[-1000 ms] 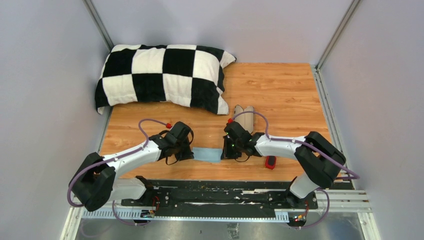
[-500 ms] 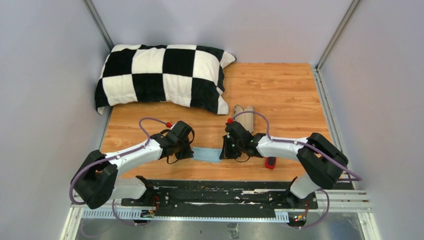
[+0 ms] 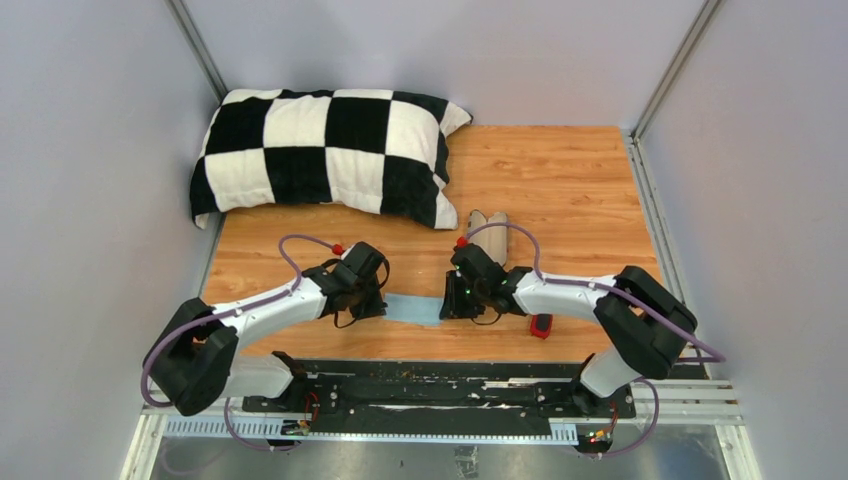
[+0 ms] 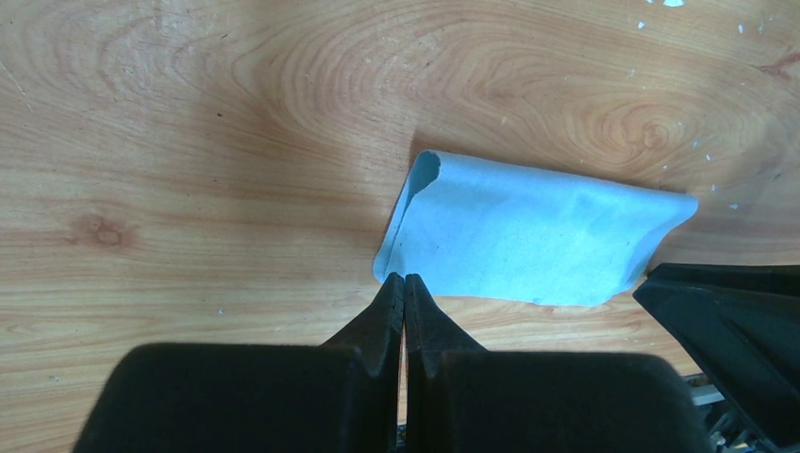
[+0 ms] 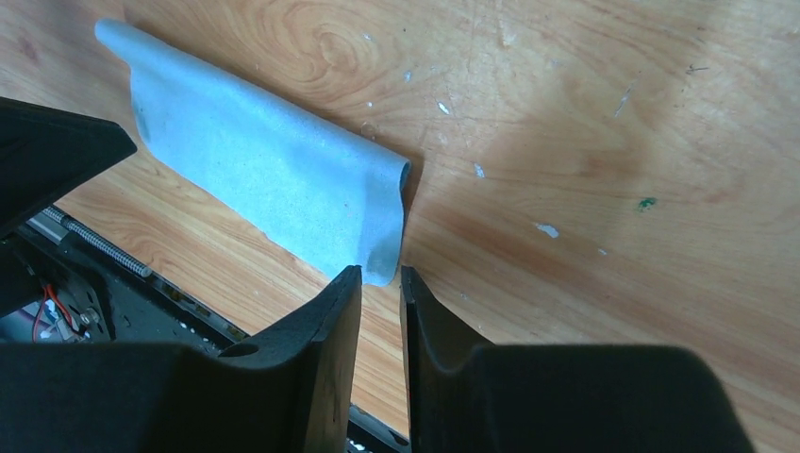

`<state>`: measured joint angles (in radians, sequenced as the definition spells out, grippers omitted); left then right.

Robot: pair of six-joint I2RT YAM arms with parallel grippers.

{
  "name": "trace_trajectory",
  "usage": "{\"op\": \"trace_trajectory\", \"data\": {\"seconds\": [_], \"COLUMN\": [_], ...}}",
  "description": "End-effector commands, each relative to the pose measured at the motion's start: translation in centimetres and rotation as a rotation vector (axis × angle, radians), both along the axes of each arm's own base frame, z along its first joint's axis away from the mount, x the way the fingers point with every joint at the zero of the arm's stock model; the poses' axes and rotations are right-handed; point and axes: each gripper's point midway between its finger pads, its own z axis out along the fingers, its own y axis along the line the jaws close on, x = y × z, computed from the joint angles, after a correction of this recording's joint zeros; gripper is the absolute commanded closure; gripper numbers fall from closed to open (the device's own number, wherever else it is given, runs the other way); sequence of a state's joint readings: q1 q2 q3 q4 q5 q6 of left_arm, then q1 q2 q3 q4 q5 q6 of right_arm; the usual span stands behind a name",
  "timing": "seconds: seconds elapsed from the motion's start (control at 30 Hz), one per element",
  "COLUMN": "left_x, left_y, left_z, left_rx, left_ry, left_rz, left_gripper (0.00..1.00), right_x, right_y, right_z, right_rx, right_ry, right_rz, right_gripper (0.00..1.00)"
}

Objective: Organize the sunglasses
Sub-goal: Fold the glasses cleaning cloth at the center of the board.

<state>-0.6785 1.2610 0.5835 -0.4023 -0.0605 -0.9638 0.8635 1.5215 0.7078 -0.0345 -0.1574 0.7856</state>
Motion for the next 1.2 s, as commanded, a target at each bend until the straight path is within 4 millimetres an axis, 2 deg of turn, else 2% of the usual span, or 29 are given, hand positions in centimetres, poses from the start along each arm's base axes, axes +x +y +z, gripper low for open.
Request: {"op": "trace_trajectory", "data": {"seconds": [0.0, 0.23, 0.37, 0.63, 0.8, 0.83, 0.97, 1.07, 1.17], "left_x": [0.4, 0.4, 0.5, 0.8, 0.8, 0.8, 0.7, 0.9, 1.2], "left_y": [-0.2, -0.3, -0.4, -0.3, 0.1, 0.2, 0.7, 1.2, 1.1], "left_z": [0.1, 0.0, 0.1, 0.5, 0.7, 0.8, 0.7, 1.0, 1.4], "left_rx": [0.020, 0.022, 0.023, 0.031, 0.042, 0.044, 0.060, 0.076, 0.068], "left_ry": [-0.009, -0.004, -0.005, -0.019, -0.029, -0.031, -0.038, -0.060, -0.088], "left_rz": [-0.015, -0.023, -0.026, -0.027, -0.015, -0.011, -0.002, -0.007, -0.023], "left_gripper": [1.00, 1.00, 1.00, 1.00, 1.00, 1.00, 1.00, 0.99, 0.79], "right_x": [-0.5, -0.3, -0.2, 0.0, -0.1, 0.0, -0.1, -0.3, -0.1], "right_y": [-0.9, -0.8, -0.8, -0.6, -0.7, -0.7, -1.3, -1.7, -1.6], "right_z": [-1.5, -1.5, -1.4, -1.0, -0.7, -0.6, -0.7, -0.9, -0.8], "right_rx": [-0.073, -0.092, -0.094, -0.088, -0.086, -0.089, -0.139, -0.206, -0.249], "right_ry": [0.028, 0.012, 0.007, -0.004, -0.016, -0.021, -0.044, -0.067, -0.105], "right_rz": [0.007, 0.020, 0.020, 0.028, 0.036, 0.038, 0.042, 0.062, 0.077], "right_gripper": [0.72, 0.77, 0.88, 1.00, 1.00, 0.99, 0.76, 0.69, 0.68]}}
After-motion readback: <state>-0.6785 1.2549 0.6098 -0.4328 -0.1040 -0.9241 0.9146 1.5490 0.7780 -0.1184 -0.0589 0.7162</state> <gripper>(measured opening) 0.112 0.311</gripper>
